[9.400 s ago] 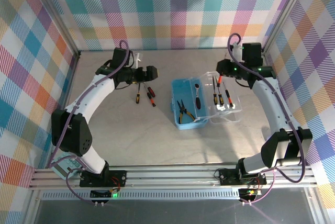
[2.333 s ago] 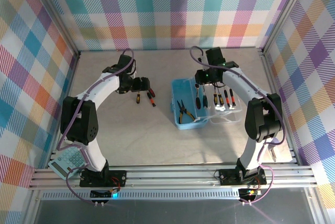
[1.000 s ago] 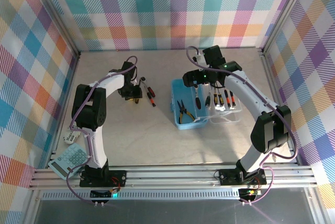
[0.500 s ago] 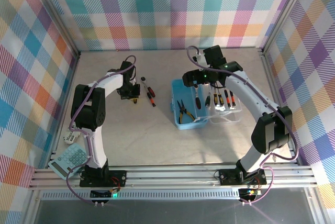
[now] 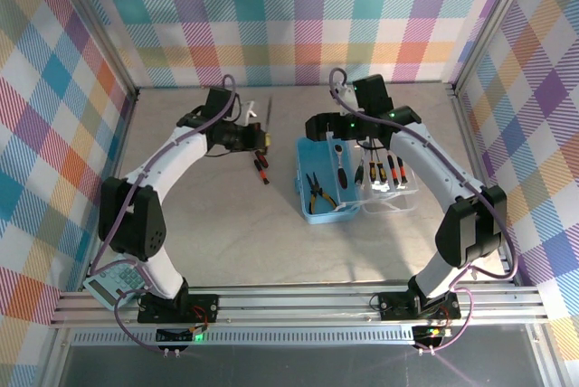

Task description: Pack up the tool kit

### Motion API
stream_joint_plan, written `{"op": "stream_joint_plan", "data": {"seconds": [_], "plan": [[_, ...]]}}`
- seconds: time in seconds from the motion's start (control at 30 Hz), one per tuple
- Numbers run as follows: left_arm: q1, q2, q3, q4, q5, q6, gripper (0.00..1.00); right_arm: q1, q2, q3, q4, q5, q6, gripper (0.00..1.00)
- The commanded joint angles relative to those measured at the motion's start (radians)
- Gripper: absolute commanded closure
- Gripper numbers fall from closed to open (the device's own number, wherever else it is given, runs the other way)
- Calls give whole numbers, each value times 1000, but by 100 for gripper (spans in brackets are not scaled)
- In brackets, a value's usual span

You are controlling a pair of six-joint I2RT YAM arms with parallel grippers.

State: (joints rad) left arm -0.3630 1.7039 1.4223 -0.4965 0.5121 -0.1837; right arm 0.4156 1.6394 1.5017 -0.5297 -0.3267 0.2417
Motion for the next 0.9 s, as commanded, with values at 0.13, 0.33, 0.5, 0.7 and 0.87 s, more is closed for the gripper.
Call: {"op": "stream_joint_plan", "data": {"seconds": [0.13,0.33,0.5,0.7,0.87], "plan": [[-135,5,-31,209,249,-87,100,1,63,18,178,-112,179,6],[-155,-2,-19,252,267,-105,100,2,70,-10,208,-94,215,27],[-160,-1,-14,252,261,-108,100,2,65,-31,235,-121,229,65],[-162,5,-14,260,261,-112,98,0,50,-38,221,-110,212,100],[-145,-4,9,139,184,-50,32,-40,2,-53,168,-92,169,100]]}}
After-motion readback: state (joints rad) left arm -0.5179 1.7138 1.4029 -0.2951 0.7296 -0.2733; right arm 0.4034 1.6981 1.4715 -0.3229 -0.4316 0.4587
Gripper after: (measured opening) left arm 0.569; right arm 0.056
